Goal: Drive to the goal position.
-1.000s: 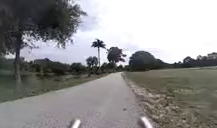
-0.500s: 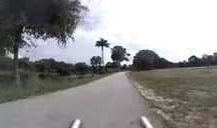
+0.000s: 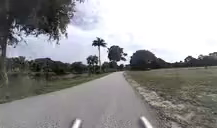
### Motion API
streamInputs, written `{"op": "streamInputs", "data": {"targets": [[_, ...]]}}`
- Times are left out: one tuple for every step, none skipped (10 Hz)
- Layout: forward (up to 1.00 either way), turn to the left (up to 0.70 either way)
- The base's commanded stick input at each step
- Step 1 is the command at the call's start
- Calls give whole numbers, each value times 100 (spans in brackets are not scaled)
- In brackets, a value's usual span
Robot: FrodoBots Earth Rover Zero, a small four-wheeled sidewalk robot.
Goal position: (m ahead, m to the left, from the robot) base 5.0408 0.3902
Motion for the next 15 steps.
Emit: {"op": "streamInputs", "data": {"targets": [[69,3],[69,3],[69,3],[69,3],[69,-25],[69,-17],[69,3],[69,3],[69,3],[69,3],[69,3],[69,3],[69,3],[69,3],[69,3]]}}
